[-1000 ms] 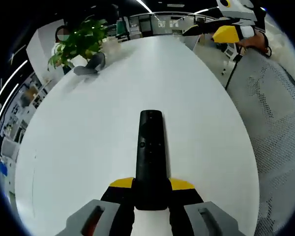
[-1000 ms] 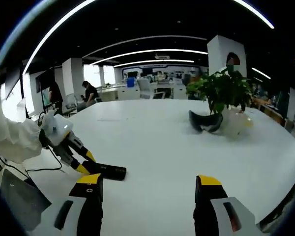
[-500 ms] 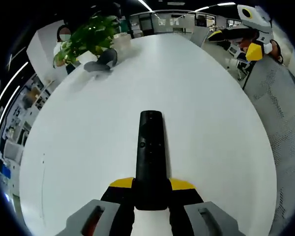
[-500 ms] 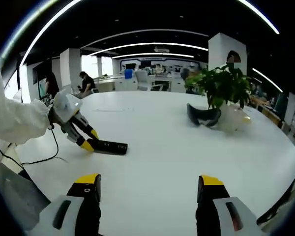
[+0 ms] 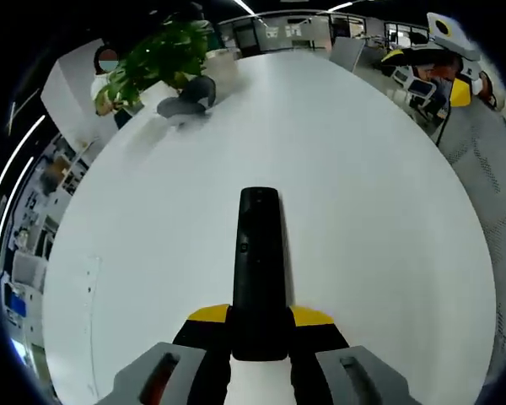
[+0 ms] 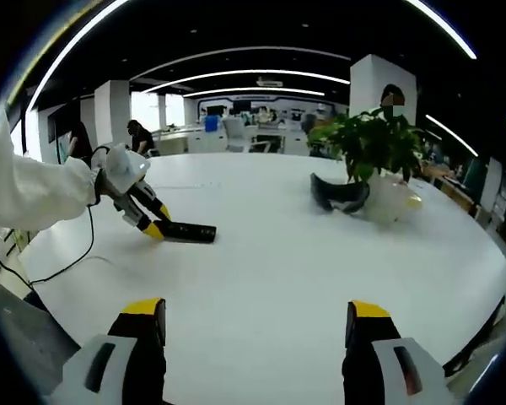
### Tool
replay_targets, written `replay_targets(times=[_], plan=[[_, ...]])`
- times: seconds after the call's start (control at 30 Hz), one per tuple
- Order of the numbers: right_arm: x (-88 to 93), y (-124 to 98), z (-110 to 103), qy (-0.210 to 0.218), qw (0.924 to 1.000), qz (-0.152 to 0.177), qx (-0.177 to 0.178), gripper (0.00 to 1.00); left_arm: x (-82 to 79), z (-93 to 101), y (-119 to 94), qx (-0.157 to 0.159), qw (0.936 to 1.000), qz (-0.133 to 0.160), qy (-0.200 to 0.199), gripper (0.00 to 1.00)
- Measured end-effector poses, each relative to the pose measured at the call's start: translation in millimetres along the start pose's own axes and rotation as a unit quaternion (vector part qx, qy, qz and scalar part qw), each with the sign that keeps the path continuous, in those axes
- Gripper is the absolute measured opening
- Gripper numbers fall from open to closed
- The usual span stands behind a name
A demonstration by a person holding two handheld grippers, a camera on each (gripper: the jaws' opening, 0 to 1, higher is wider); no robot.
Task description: Press the specified remote control buttons in sequence, fully releasing each button before pressing the next.
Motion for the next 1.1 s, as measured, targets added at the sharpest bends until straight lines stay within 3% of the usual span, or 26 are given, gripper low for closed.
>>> replay_targets(times=[0.53, 0.67, 0.8, 1.0, 1.1], plan=[[6.9, 2.2, -1.1, -0.009, 0.9995, -0.029, -0.004, 0.87, 3.8, -41.5, 3.5, -0.008, 0.9999, -0.003, 0.007, 0.24], [9.1, 3.0, -1.0, -0.010, 0.9992, -0.038, -0.004, 0.87, 4.0, -46.3, 3.5, 0.010, 0.9992, 0.007, -0.037, 0.25], [8.7, 2.7, -0.8, -0.007, 0.9993, -0.037, -0.004, 0.87, 4.6, -46.4, 1.5, 0.012, 0.9994, 0.012, -0.031, 0.25], [8.5, 2.8, -1.5, -0.009, 0.9992, -0.037, -0.007, 0.88, 5.7, -46.1, -0.9, -0.034, 0.9977, 0.016, -0.057, 0.30], [7.5, 2.4, -1.2, -0.007, 0.9993, -0.035, -0.007, 0.88, 8.3, -47.6, -1.7, -0.072, 0.9946, 0.017, -0.072, 0.34]])
Point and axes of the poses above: the point that each gripper's makers call its tool centre point, and the gripper's own axes: y roughly forward along the fingers, z roughly to its right, x roughly out of its underside, the point moved 6 cm from there along -y, roughly backward along the fingers, and after that the axes turned 14 degrees about z, right-handed, at the moved point
